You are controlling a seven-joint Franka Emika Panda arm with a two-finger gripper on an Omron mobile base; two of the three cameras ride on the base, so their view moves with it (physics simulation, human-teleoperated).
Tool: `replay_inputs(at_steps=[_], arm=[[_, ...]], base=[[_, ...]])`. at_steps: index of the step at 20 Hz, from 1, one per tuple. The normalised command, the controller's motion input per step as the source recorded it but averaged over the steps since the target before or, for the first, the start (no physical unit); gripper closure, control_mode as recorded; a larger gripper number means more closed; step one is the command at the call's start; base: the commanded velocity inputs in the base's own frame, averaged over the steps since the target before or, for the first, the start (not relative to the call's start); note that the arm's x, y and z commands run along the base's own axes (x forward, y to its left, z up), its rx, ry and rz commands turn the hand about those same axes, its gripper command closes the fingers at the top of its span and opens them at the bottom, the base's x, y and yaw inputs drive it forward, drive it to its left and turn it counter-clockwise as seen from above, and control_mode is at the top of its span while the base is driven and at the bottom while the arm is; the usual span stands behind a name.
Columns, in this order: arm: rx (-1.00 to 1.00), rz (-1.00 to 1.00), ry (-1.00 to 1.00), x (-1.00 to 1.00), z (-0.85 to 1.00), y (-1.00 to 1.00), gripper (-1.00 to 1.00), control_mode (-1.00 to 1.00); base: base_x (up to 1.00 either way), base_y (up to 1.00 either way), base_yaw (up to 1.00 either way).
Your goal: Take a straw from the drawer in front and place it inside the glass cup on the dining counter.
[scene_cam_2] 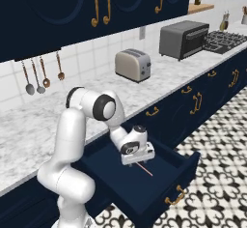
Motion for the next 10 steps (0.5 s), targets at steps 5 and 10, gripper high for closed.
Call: replay_inputs(at_steps=[5, 10], arm=[[0.0, 0.12, 0.04, 0.03, -0.51, 0.03, -1.0, -1.0], [-0.03, 0.09, 0.01, -0.01, -0.61, 0.06, 1.0, -1.0]], base=[[0.0, 0.0, 0.0], [0.0, 0.0, 0.0]])
